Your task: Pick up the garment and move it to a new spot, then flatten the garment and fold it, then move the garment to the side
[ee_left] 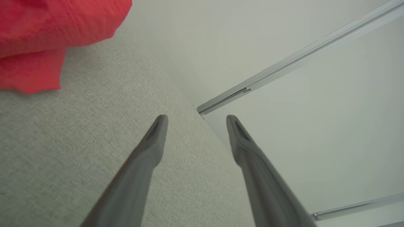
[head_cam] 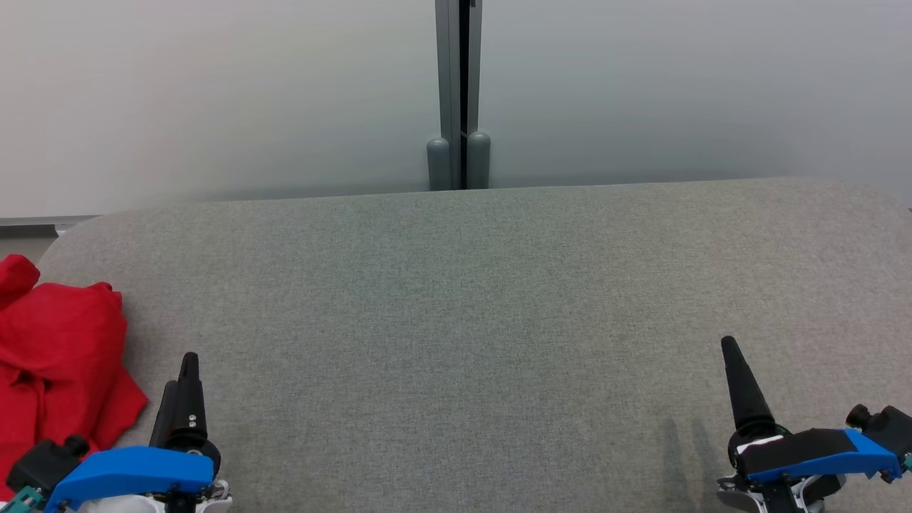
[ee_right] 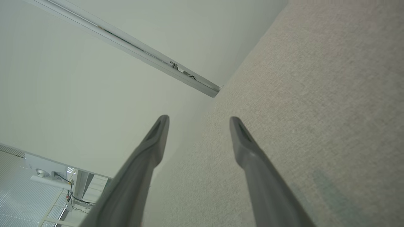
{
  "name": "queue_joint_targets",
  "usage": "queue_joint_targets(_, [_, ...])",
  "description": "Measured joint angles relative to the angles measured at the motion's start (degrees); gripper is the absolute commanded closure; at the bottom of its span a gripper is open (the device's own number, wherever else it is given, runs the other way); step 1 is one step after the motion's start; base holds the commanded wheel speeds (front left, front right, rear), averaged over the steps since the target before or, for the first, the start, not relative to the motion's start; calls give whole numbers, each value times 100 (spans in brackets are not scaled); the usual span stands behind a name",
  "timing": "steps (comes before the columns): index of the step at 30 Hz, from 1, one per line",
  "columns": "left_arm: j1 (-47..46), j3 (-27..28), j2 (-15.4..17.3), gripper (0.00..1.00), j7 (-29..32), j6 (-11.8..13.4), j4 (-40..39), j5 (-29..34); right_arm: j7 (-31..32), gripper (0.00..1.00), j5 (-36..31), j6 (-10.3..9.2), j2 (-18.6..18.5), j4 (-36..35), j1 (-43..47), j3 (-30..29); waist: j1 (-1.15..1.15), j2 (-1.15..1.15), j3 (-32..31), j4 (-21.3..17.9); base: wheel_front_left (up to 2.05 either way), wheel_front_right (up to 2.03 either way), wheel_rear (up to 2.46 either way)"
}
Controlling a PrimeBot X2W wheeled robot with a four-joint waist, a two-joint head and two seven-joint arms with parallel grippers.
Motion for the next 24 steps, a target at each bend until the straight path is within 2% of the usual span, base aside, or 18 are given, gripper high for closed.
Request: queue_joint_targets(24, [10,-180,205,0,-431,0,0,1783,-426,0,-1967,0,-11,-124,-71,83,0,0,5,-63,0,0,0])
